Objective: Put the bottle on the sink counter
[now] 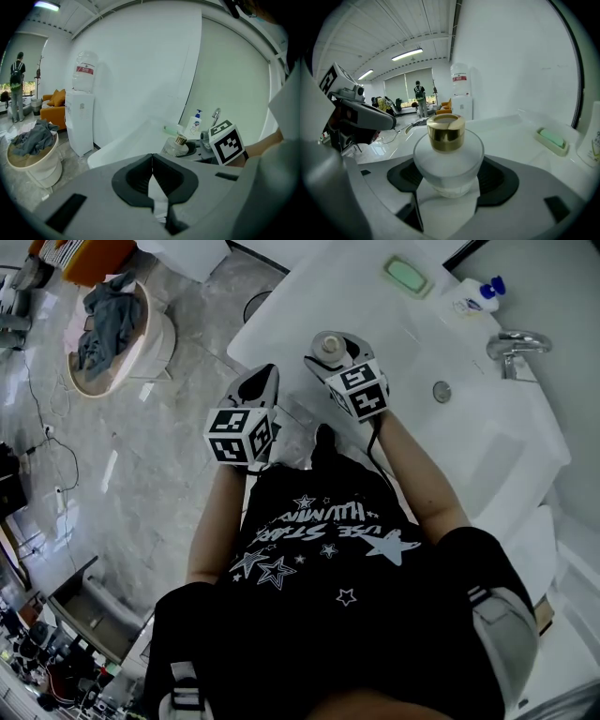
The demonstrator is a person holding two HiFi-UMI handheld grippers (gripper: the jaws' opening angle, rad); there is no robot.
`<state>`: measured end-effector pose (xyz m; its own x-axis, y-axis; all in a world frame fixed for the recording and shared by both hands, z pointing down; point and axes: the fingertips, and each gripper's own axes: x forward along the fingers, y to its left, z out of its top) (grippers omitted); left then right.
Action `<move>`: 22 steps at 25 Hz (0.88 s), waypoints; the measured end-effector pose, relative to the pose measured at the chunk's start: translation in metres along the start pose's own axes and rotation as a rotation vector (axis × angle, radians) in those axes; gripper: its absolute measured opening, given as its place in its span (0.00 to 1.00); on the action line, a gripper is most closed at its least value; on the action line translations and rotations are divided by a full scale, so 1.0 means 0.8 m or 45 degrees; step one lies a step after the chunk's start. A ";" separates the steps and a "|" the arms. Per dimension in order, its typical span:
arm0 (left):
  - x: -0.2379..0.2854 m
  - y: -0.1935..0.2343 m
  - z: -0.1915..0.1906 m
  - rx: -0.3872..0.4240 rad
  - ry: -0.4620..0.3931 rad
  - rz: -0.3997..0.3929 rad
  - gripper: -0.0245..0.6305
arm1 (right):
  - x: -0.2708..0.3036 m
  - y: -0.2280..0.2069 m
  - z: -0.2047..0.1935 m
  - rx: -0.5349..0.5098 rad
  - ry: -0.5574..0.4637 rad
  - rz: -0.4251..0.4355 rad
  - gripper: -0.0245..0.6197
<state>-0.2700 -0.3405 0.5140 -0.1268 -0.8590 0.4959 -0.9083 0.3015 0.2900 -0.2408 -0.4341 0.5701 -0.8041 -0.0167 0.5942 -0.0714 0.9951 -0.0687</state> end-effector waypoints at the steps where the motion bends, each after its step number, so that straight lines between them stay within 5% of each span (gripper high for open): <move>1: 0.000 -0.001 0.000 -0.003 0.000 0.003 0.05 | 0.001 0.000 0.000 -0.007 0.004 0.003 0.55; 22: -0.001 0.008 -0.007 -0.037 -0.004 0.047 0.05 | 0.027 -0.003 0.004 -0.048 0.001 0.000 0.55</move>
<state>-0.2733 -0.3359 0.5198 -0.1611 -0.8483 0.5044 -0.8909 0.3450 0.2955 -0.2600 -0.4371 0.5804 -0.8039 -0.0167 0.5945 -0.0491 0.9981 -0.0384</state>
